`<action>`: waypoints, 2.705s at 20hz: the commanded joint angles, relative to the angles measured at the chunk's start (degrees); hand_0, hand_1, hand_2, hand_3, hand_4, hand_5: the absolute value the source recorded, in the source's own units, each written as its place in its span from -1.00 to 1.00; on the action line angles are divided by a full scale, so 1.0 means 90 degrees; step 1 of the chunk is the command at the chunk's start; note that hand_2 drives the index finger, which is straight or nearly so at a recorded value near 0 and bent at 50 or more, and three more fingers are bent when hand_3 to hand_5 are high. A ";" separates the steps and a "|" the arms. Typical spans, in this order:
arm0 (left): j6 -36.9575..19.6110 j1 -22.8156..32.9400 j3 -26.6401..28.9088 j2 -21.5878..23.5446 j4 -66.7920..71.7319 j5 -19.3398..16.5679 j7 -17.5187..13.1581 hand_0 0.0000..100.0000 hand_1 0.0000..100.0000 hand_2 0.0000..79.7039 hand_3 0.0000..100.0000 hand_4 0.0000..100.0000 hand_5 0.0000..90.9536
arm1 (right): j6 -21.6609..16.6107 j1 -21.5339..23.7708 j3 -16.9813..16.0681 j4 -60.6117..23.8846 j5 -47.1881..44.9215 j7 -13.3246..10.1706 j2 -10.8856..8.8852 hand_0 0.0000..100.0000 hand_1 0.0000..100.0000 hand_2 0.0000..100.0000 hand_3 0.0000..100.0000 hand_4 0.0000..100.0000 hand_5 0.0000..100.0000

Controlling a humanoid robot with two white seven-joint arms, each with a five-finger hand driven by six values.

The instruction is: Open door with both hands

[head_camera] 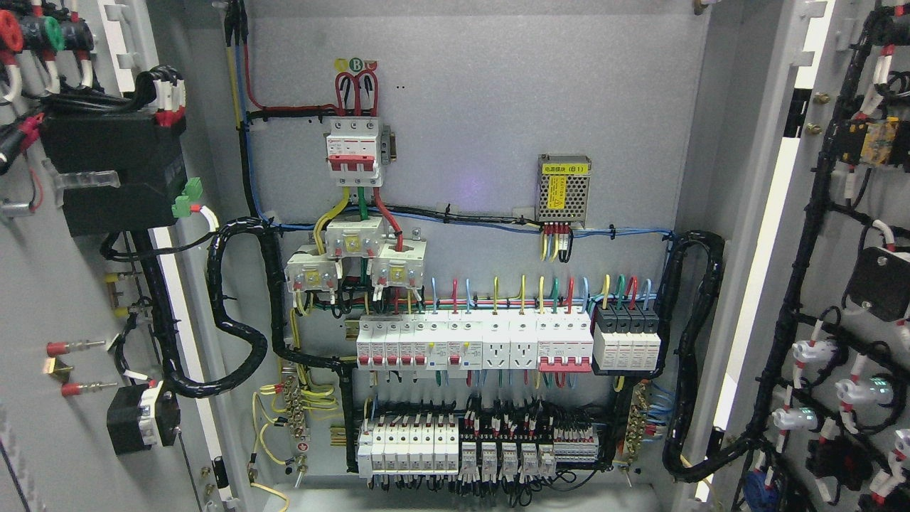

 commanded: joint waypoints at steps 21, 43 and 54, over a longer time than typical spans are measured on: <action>-0.5140 -0.1002 0.0924 -0.2042 -0.2380 0.0333 0.0013 -0.76 -0.22 -1.00 -1.00 -1.00 -1.00 | -0.0080 0.0226 -0.2850 -0.0792 -0.0770 -0.0021 -0.1299 -0.76 -0.22 -1.00 -1.00 -1.00 -1.00; -0.4896 -0.1158 0.4441 -0.0295 -0.1368 0.1994 0.0716 -0.76 -0.22 -1.00 -1.00 -1.00 -1.00 | -0.0061 0.0861 -0.3640 -0.0197 -0.2078 -0.0021 -0.1318 -0.76 -0.22 -1.00 -1.00 -1.00 -1.00; -0.4847 -0.2329 0.4500 0.0937 0.1221 0.2296 0.0716 -0.76 -0.22 -1.00 -1.00 -1.00 -1.00 | 0.0018 0.0871 -0.4256 0.0126 -0.2537 -0.0021 -0.1289 -0.76 -0.22 -1.00 -1.00 -1.00 -1.00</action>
